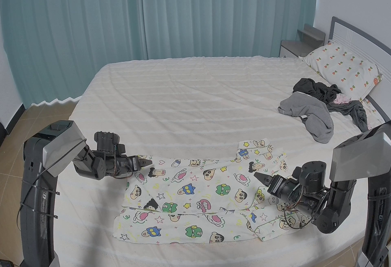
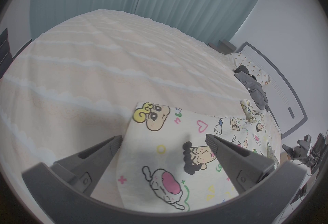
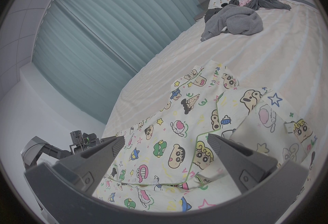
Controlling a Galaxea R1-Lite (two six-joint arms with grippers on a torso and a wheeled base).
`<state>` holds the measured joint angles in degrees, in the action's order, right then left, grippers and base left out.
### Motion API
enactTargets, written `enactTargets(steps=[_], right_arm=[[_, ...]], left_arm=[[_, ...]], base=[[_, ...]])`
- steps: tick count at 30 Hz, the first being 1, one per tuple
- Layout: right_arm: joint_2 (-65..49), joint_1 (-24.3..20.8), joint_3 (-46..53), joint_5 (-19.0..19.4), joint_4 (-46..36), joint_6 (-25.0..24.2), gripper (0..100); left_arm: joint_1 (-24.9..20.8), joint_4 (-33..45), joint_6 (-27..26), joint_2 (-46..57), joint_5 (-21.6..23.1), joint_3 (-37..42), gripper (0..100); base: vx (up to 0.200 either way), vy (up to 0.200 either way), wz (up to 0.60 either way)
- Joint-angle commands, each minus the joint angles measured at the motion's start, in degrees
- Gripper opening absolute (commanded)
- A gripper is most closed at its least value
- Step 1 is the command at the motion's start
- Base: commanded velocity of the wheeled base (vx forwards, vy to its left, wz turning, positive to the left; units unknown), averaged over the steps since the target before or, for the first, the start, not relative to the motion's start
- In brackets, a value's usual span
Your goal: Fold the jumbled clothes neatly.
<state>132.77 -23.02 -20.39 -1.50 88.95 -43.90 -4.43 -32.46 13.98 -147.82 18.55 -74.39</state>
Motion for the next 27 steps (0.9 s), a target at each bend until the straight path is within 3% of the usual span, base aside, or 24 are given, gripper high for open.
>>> enactTargets(steps=[1,6,11,21,27], right_arm=[[-0.23,0.43,-0.17,0.01,0.52,0.13,100],[-1.63,4.12,-3.60,0.09,-0.89,4.79,100],[-2.43,10.71,-10.98,0.53,-10.73,12.70,100],[0.47,19.68,-28.91,5.10,-31.12,17.18,100],[5.57,19.59,-37.70,6.51,-37.89,17.97,100]], left_arm=[[-0.41,0.03,0.08,-0.01,0.08,-0.23,0],[-0.32,-0.50,0.17,-0.10,-0.18,-0.23,0],[-0.23,-0.67,0.52,0.34,-2.21,-0.23,0],[0.03,-7.18,6.76,0.87,-7.74,0.12,0],[0.38,-7.18,6.85,1.57,-9.85,0.03,0]], base=[[0.000,0.000,0.00],[0.000,0.000,0.00],[0.000,0.000,0.00],[0.000,0.000,0.00],[0.000,0.000,0.00]])
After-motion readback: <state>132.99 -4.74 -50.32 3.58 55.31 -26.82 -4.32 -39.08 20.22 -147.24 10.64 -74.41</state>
